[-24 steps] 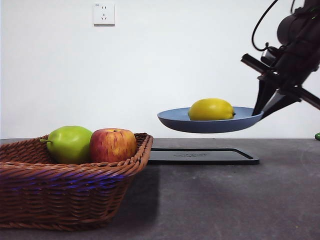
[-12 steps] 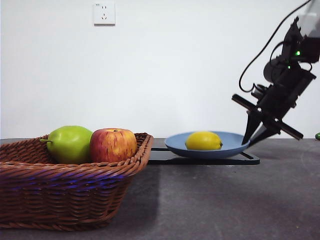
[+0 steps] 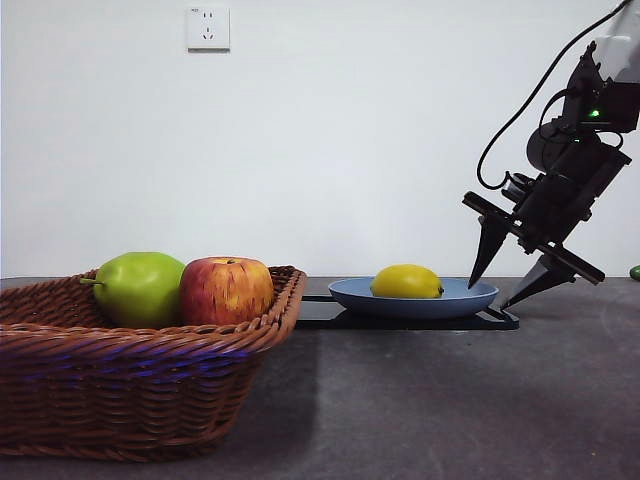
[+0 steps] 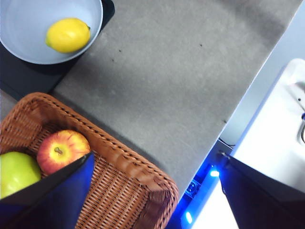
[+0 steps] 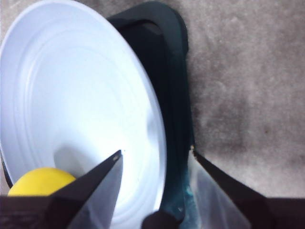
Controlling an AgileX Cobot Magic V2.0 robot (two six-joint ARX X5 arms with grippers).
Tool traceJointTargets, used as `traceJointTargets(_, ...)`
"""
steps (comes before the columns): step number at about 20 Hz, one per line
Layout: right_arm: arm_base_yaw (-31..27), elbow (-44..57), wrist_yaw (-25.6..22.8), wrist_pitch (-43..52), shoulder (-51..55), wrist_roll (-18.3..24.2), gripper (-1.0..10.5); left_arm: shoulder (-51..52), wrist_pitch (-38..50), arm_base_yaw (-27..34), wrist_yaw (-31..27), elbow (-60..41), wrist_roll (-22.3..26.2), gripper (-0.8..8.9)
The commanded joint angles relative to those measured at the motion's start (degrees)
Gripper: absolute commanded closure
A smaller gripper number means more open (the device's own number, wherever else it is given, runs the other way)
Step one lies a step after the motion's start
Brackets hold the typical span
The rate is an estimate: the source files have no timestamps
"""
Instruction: Take the lemon from the basket,put the lemon in the plate,hand out the plate
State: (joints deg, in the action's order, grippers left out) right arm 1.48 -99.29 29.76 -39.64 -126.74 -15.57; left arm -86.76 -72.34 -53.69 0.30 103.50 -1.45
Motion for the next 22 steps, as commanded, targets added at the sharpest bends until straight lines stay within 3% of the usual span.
traceJointTargets(1, -0.5, -1.4, -0.3, -0.8, 2.6, 0.7, 6.9, -0.7, 0.9, -0.6, -0.6, 1.2, 1.4, 3.74)
traceJointTargets(6, -0.7, -1.4, -0.8, -7.5, 14.6, 6.7, 7.2, -0.8, 5.1, -0.3, -11.4, 1.2, 6.2, 3.82)
traceJointTargets(8, -0.2, -1.4, -1.6, -11.1, 19.4, 9.8, 7.8, -0.8, 6.4, 1.0, -14.2, 1.2, 7.8, 4.85)
traceJointTargets(10, 1.0, -1.4, -1.6, -14.9, 24.4, 13.4, 8.6, -0.8, 7.2, 3.4, -14.2, 1.2, 9.5, 6.50)
traceJointTargets(13, 3.1, -1.4, -1.9, -18.6, 31.7, 17.7, 9.4, -0.8, 7.8, 8.5, -11.5, 1.2, 12.4, 8.10)
traceJointTargets(15, 4.7, -1.0, -3.7, -19.1, 35.7, 18.0, 9.4, -0.8, 8.6, 13.1, -4.0, 1.1, 12.4, 8.07)
traceJointTargets(17, 7.1, 0.7, -11.5, -17.5, 39.8, 18.0, 9.4, -0.8, 9.2, 17.4, 2.4, 1.0, 12.3, 8.07)
traceJointTargets(19, 10.3, 4.4, -17.6, -13.6, 44.5, 18.0, 9.4, -0.1, 10.7, 20.0, 4.4, 0.1, 12.3, 8.07)
traceJointTargets(22, 13.4, 14.1, -19.9, -3.9, 52.4, 17.4, 9.4, 4.2, 17.4, 22.4, 4.4, -5.8, 12.0, 8.07)
